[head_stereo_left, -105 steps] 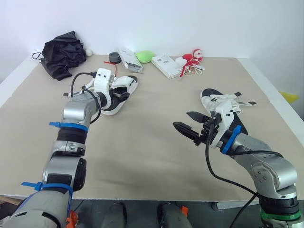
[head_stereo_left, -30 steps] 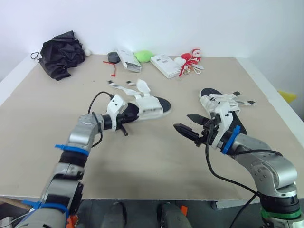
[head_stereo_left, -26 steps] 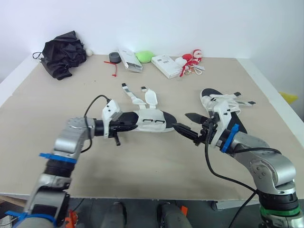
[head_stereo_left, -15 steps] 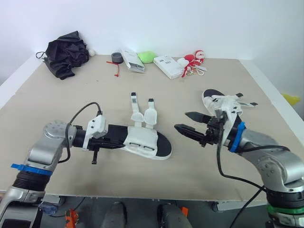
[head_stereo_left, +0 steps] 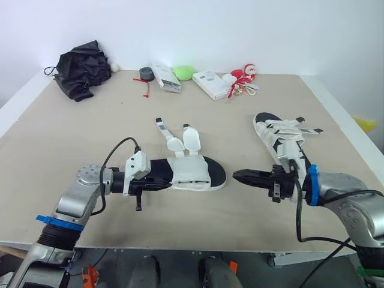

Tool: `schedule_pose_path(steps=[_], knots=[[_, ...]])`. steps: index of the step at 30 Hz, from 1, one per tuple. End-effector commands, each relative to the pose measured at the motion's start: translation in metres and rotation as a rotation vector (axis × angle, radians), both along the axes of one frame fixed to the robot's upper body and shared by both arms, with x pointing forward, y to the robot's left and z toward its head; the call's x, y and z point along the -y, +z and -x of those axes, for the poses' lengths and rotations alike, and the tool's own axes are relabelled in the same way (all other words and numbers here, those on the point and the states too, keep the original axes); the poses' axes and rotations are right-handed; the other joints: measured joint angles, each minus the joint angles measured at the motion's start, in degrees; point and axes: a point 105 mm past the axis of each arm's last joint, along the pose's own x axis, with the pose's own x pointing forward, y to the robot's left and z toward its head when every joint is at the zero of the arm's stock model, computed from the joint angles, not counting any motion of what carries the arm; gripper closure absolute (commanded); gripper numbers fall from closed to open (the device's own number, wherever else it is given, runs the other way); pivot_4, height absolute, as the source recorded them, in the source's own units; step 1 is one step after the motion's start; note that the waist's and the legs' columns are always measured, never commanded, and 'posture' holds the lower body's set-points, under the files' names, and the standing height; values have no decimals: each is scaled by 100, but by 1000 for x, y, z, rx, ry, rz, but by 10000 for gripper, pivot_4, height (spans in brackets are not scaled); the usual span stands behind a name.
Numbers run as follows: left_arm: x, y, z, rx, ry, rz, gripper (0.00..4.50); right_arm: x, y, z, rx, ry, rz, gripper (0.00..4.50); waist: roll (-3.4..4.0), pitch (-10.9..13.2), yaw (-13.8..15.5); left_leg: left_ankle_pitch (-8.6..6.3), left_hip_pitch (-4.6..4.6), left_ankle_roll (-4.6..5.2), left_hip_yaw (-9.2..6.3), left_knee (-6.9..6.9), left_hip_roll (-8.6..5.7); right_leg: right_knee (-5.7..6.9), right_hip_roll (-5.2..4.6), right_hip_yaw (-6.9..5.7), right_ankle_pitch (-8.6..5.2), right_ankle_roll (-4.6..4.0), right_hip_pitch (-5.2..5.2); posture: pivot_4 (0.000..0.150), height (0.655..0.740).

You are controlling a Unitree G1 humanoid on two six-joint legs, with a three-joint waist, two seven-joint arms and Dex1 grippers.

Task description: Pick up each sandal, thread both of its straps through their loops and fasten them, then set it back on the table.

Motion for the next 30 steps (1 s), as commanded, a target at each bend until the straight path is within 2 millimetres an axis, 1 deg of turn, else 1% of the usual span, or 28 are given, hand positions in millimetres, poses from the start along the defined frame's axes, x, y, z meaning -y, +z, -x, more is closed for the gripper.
schedule_pose_path(steps=[1,2,3,5,9,12,15,19,24,30], knots=[[3,8,8,15,-49,5,45000,2,0,-15,39,33,73,43983,0,0,-8,0,1,0,0,0,1,0,2,0,1,-1,0,1500,7400],[3,9,9,14,-51,5,45000,4,-4,-23,28,14,102,43983,1,1,-13,0,2,0,2,1,3,0,2,1,2,-3,-1,1500,7400],[3,10,9,15,-50,5,45000,5,-8,-26,19,20,124,43983,1,1,-19,0,2,0,2,2,4,0,2,1,2,-4,-2,1500,7400],[3,11,8,18,-47,1,45000,5,-13,-26,11,67,154,43983,1,1,-1,0,0,0,5,3,4,0,2,1,4,-7,-3,1500,7400],[5,12,8,22,-42,10,45000,-1,-28,-33,-4,127,215,43983,2,2,4,-2,-5,-2,0,1,3,0,4,0,-2,-1,-5,1500,7400],[5,10,8,21,-45,8,45000,-8,-32,-38,-4,153,223,43983,2,2,-2,-4,-6,-3,1,1,3,0,5,1,0,8,-6,1500,7400],[7,8,6,22,-41,10,45000,-17,-32,-42,2,177,214,43983,3,2,-2,-4,-3,-3,-1,1,5,1,9,1,0,4,-5,1500,7400],[15,4,4,17,-45,24,45000,-33,-34,-46,2,223,213,43983,3,2,6,-3,-4,-3,-1,4,3,1,8,2,1,4,-2,1500,7400],[19,0,3,14,-41,31,45000,-40,-34,-46,4,254,211,43983,3,2,11,-3,-5,-3,-1,6,2,1,7,2,2,6,-2,1500,7400],[21,-4,5,8,-46,38,45000,-56,-20,-51,13,289,137,43983,3,2,5,-3,-1,-3,0,6,3,1,7,2,5,2,0,1500,7400]])
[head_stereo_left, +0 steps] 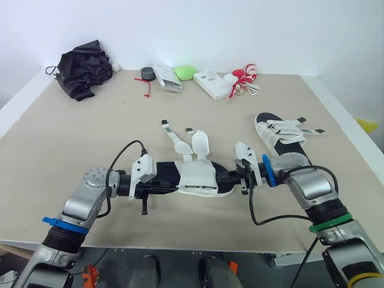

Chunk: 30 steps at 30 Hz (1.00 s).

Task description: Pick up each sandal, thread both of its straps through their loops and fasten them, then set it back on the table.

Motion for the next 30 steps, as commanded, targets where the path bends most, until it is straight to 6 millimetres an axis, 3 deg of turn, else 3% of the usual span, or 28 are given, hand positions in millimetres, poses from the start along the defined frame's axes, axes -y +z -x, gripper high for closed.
schedule_pose_path(steps=[1,5,12,20,23,26,27,30], knots=[[7,-1,3,5,-26,7,45000,-16,21,-4,23,50,-74,43983,0,0,2,0,0,0,-1,0,0,0,0,0,0,0,0,1500,7400],[8,-1,5,-1,-27,14,45000,-20,18,-8,-12,45,-93,43983,1,0,-6,0,0,0,0,0,1,1,1,1,1,0,-1,1500,7400],[3,-3,5,-4,-12,5,45000,-5,-40,-5,-81,42,154,43983,6,-6,-8,0,5,0,0,-1,9,3,9,0,5,1,0,1500,7400],[-2,3,-1,0,37,34,45000,-5,-28,-9,-65,72,137,43983,10,-20,-10,0,27,-1,4,-2,18,3,14,1,2,-15,18,1500,7400],[-7,10,-7,-41,80,69,37716,-4,-28,-8,-64,81,140,45000,10,-20,-9,-1,26,-1,4,-2,20,3,15,1,2,-15,17,1500,7400],[-7,19,12,-113,-19,73,25978,-4,-29,-8,-63,84,140,45000,10,-20,-11,0,27,-1,4,-2,24,3,21,1,6,-21,17,1500,7400],[-8,21,17,-134,-47,68,25978,-4,-28,-9,-62,84,140,45000,9,-20,-12,0,27,-1,4,-2,25,3,22,1,6,-21,16,1500,7400],[-14,36,23,-219,-59,97,12559,-5,-28,-9,-58,88,139,45000,11,-19,-11,-1,27,-2,4,-6,35,3,31,1,3,-31,11,1500,7400]])
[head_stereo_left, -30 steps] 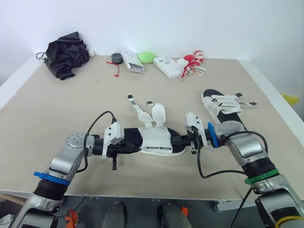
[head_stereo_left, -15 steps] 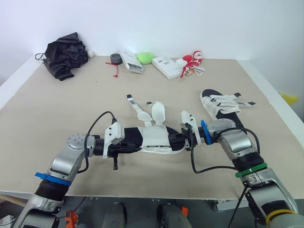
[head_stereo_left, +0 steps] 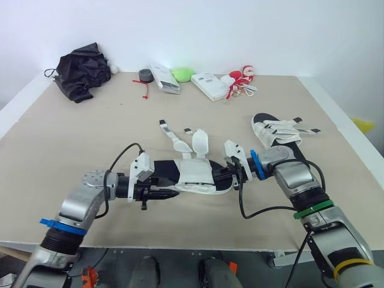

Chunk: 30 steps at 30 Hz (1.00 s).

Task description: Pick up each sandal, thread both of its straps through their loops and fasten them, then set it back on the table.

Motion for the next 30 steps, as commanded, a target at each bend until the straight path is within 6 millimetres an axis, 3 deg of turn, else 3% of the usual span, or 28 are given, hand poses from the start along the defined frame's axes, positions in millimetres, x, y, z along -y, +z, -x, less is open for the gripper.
schedule_pose_path(steps=[1,3,4,5,7,9,13,16,20,25,30], knots=[[-4,27,7,-69,-18,70,9180,7,-19,3,-49,-12,74,45000,0,0,-1,0,0,0,0,0,0,0,0,0,-1,-1,0,1500,7400],[-12,39,4,-163,9,114,4712,6,-19,2,-48,-9,73,45000,-2,2,-1,0,0,0,0,-4,3,0,3,0,-2,-2,-2,1500,7400],[-17,46,1,-189,25,140,363,6,-18,2,-47,-7,72,45000,-8,5,-1,0,0,0,-2,-4,5,0,7,0,-3,-3,-3,1500,7400],[-19,50,-1,-205,35,156,363,5,-18,2,-47,-6,71,45000,-8,5,-1,0,-1,0,-5,-4,11,0,16,0,-1,-6,-5,1500,7400],[-34,70,-27,-295,166,283,363,4,-18,2,-45,-1,69,45000,-8,5,1,0,1,0,-7,-4,11,1,18,-1,-2,-8,-3,1500,7400],[-45,77,-52,-375,293,364,363,4,-18,1,-43,0,67,45000,-8,5,2,1,2,1,-13,-3,11,4,23,-1,-2,-8,0,1500,7400],[-60,48,-97,-540,591,360,363,1,-17,0,-43,-1,54,45000,-7,3,-5,1,10,2,-14,-2,8,4,25,2,14,22,9,1500,7400],[-55,27,-123,-656,730,389,363,-1,-17,3,-44,5,45,45000,-10,5,-3,1,11,1,-14,-8,8,5,26,3,15,28,10,1500,7400],[-43,18,-135,-718,771,391,363,-2,-16,6,-45,14,42,45000,-17,8,-7,1,4,0,-17,-13,9,6,33,3,16,25,-1,1500,7400],[-24,21,-150,-767,789,449,363,-4,-22,7,-34,18,63,45000,-17,8,-5,0,7,-5,-17,-22,8,6,32,4,15,26,0,1500,7400],[-14,18,-155,-796,793,467,363,-4,-28,10,-36,13,56,45000,-18,7,-20,1,11,-6,-17,-30,8,6,33,4,15,25,0,1500,7400]])
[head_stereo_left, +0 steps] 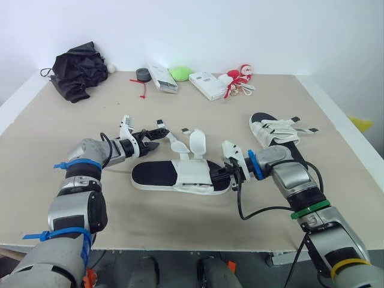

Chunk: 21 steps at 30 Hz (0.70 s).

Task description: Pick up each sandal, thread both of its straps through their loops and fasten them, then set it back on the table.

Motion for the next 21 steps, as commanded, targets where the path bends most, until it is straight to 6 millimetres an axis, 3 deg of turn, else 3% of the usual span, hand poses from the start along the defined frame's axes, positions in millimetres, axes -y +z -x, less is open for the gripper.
schedule_pose_path(steps=[1,11,14,20,21], knots=[[6,0,-4,-5,11,2,363,3,-28,10,-61,-7,71,45000,-1,-2,3,1,1,-1,0,-2,0,0,0,0,0,0,0,1500,7400],[29,-12,-19,-26,106,-37,363,-2,-24,8,-50,-11,53,45000,-5,-14,6,7,11,-14,0,-4,-1,0,-1,0,1,-1,10,1500,7400],[31,-14,-23,-31,144,-52,8387,-2,-24,9,-51,-9,52,45000,-4,-15,-8,9,13,-17,0,-5,-2,0,-1,1,2,-1,9,1500,7400],[31,-13,-28,-33,192,-50,33024,-3,-24,9,-50,-10,50,45000,-5,-15,-11,10,14,-21,-1,-24,-2,0,1,2,0,-3,4,1500,7400],[30,-13,-28,-34,197,-47,35228,-3,-24,9,-50,-11,50,45000,-5,-15,-12,10,14,-22,0,-24,-2,0,1,2,0,-3,4,1500,7400]])
